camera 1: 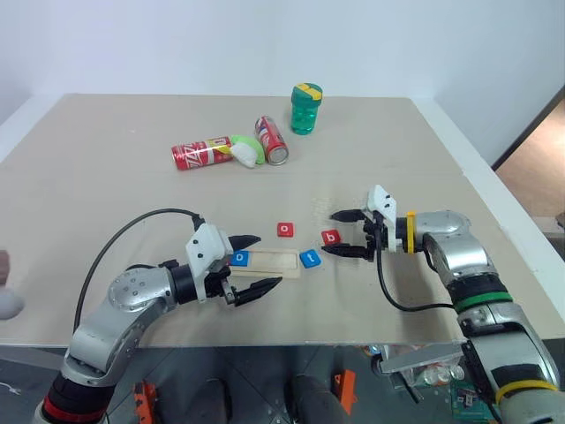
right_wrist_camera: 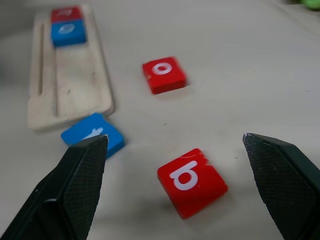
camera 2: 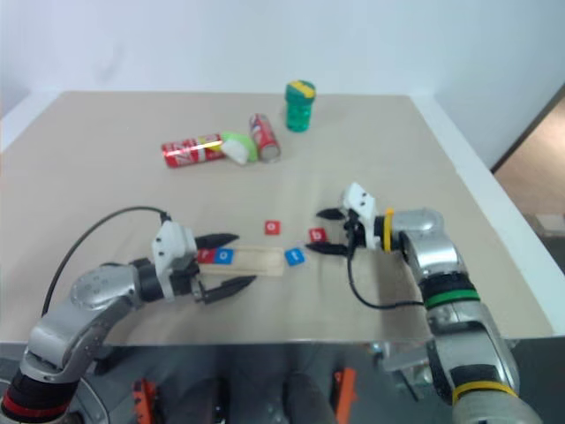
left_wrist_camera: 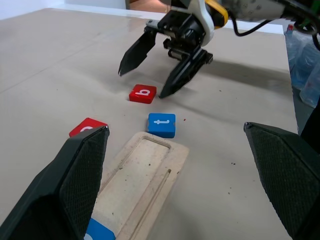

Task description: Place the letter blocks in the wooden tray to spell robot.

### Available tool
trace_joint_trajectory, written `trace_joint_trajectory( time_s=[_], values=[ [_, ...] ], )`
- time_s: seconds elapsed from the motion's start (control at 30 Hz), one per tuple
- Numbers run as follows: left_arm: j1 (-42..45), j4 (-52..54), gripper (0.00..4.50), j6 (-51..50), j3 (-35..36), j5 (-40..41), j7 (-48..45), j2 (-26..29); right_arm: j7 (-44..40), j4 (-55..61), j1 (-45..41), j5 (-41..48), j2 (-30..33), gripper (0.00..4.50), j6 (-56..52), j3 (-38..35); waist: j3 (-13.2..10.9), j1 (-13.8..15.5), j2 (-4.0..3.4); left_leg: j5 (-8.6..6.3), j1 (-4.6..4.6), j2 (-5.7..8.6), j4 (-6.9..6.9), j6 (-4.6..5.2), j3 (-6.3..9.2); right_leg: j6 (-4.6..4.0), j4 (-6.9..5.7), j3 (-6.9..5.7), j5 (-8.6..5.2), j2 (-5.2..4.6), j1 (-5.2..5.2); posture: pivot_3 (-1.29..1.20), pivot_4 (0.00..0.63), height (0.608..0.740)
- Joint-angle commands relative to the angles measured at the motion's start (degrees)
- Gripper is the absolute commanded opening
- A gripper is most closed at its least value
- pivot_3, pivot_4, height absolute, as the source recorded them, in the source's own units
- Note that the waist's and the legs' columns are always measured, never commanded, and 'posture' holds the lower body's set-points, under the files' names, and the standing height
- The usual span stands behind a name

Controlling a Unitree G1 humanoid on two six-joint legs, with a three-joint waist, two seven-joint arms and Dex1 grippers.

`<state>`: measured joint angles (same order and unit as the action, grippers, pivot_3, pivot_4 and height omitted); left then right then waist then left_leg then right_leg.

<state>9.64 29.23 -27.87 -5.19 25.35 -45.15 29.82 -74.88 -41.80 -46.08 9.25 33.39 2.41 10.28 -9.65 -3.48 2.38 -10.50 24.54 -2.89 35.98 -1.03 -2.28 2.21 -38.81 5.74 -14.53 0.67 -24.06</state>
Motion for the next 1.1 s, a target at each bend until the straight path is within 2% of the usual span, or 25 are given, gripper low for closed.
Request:
trace_joint_trajectory(
  time_s=[0.03,0.2,0.23,0.47,0.7,0.83,0.97,1.1],
  values=[
    [-0.42,2.46,4.5,0.09,0.93,0.73,1.13,0.17,-2.39,-10.05,-3.85,-3.34,-0.62,4.46,9.28,0.32,-0.01,0.0,0.01,0.0,0.0,0.02,0.0,0.0,0.0,-0.01,0.0,0.0,0.01,-0.02,0.01,0.0,0.15,0.74],
    [-1.24,3.37,4.5,-0.5,1.45,1.11,1.95,0.64,-2.52,-18.41,-5.32,-6.31,-1.28,4.46,12.24,0.94,0.0,0.03,0.01,0.0,-0.03,0.04,0.05,0.0,0.02,-0.22,0.0,-0.01,0.14,-0.06,0.07,0.0,0.15,0.74],
    [-1.36,3.52,4.5,-0.61,1.5,1.18,2.11,0.75,-2.43,-19.77,-5.44,-6.69,-1.38,3.95,13.14,0.78,0.0,0.04,0.01,0.0,-0.12,0.04,0.07,0.0,0.06,-0.22,0.0,-0.06,0.14,-0.06,0.19,0.0,0.15,0.74],
    [-1.64,3.95,4.5,-0.99,1.72,1.5,2.57,1.19,-3.24,-20.9,-4.69,-5.53,-1.83,1.69,10.67,-1.24,-0.01,0.03,0.01,0.03,-0.76,0.02,0.32,-0.02,0.06,-0.21,0.02,-0.04,-0.05,-0.07,0.85,0.0,0.15,0.74],
    [-1.48,3.48,4.5,-0.65,1.5,1.44,2.44,1.44,1.83,-12.79,0.01,-5.51,-2.08,1.69,3.56,-2.97,0.02,0.05,0.04,0.1,-0.78,0.03,0.41,0.0,0.02,-0.21,0.02,0.04,0.03,-0.09,0.9,0.0,0.15,0.74],
    [-1.79,1.71,4.5,-0.54,3.92,0.51,5.84,0.29,6.03,-7.86,-2.24,-4.48,-2.32,1.69,2.61,-5.37,0.02,0.01,0.04,0.1,-0.8,0.02,0.4,0.0,0.0,-0.24,0.01,0.06,0.06,-0.08,0.88,0.0,0.15,0.74],
    [-4.83,1.18,4.5,-0.75,8.37,0.8,9.06,-0.07,7.01,1.65,-5.1,-2.56,-3.97,1.69,-2.18,-5.52,-0.03,-0.02,0.0,0.1,-0.77,0.01,0.4,0.01,-0.01,-0.24,0.01,0.11,0.09,-0.07,0.8,0.0,0.15,0.74],
    [-9.34,1.32,4.5,1.03,10.08,-0.58,10.01,0.03,5.73,17.13,-1.35,-1.71,-6.97,1.69,-8.83,-0.73,-0.06,-0.6,-0.05,0.1,-0.75,-0.03,0.34,0.01,0.0,-0.2,-0.03,0.19,0.11,-0.04,0.68,0.0,0.15,0.74]
  ],
)
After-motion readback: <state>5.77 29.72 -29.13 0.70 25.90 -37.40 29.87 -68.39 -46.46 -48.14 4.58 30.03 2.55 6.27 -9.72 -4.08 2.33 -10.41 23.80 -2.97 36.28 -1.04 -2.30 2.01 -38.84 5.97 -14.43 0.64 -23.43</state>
